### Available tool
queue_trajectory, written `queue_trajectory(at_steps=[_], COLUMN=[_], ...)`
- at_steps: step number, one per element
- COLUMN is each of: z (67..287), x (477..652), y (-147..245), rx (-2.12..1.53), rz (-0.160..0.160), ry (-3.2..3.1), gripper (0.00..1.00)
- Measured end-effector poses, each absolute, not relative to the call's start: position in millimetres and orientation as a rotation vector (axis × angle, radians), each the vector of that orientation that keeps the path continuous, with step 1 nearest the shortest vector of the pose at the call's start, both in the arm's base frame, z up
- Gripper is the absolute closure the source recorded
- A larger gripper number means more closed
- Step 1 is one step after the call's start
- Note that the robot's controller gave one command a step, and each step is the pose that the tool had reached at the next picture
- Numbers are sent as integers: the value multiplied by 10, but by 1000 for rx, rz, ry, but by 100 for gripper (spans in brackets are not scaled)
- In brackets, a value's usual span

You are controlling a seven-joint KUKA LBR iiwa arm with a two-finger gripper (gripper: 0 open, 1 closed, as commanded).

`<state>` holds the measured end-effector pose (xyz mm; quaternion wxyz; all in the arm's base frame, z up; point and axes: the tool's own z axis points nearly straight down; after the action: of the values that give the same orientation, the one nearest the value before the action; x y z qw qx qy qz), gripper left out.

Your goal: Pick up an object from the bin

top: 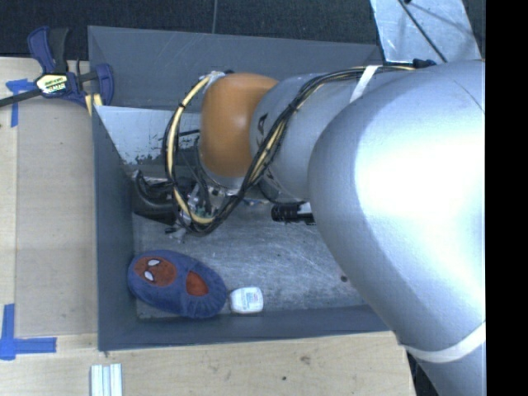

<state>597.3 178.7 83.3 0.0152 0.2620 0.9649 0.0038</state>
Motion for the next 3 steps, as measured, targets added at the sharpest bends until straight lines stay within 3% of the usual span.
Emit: queue_trajectory(at_steps=[1, 2, 3], z=[843, 1883, 1549], x=[5966, 5958, 6016], y=[1796, 1835, 2437], rx=[814, 773, 934], rz=[13, 6, 4], ry=[3006, 3037, 2998], gripper=[100, 100, 100])
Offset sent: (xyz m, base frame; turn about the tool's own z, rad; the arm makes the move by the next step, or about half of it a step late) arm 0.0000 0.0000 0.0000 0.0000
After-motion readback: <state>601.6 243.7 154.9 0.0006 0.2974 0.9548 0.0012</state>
